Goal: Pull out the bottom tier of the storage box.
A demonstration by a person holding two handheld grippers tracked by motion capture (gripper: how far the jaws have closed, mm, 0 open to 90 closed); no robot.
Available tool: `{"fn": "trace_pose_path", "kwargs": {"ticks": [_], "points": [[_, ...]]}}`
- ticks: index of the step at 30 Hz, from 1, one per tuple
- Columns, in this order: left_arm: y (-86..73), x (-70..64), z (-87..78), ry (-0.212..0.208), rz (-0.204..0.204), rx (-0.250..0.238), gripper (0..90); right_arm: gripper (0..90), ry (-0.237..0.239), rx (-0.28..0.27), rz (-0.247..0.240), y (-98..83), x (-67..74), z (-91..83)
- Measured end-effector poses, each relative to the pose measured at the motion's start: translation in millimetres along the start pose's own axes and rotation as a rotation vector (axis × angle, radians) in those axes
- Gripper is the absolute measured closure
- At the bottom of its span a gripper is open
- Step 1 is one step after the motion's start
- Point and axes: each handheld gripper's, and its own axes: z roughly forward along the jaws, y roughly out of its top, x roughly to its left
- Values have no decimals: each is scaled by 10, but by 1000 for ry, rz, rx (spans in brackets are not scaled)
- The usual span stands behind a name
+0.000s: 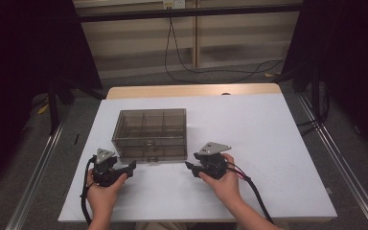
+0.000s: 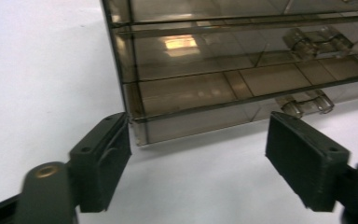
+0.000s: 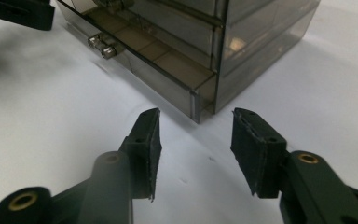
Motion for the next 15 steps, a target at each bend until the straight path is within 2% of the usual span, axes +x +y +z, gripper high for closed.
{"fn": "trace_pose_path", "kwargs": {"ticks": [6, 9, 15], "points": [[1, 47, -10, -17, -12, -7, 264, 568, 3, -12, -16, 77, 36, 44], [6, 61, -11, -10, -13, -10, 291, 577, 3, -32, -15, 100, 54, 82], [13, 68, 9, -11, -14, -4, 335, 581, 5, -21, -9, 95, 68, 147]]}}
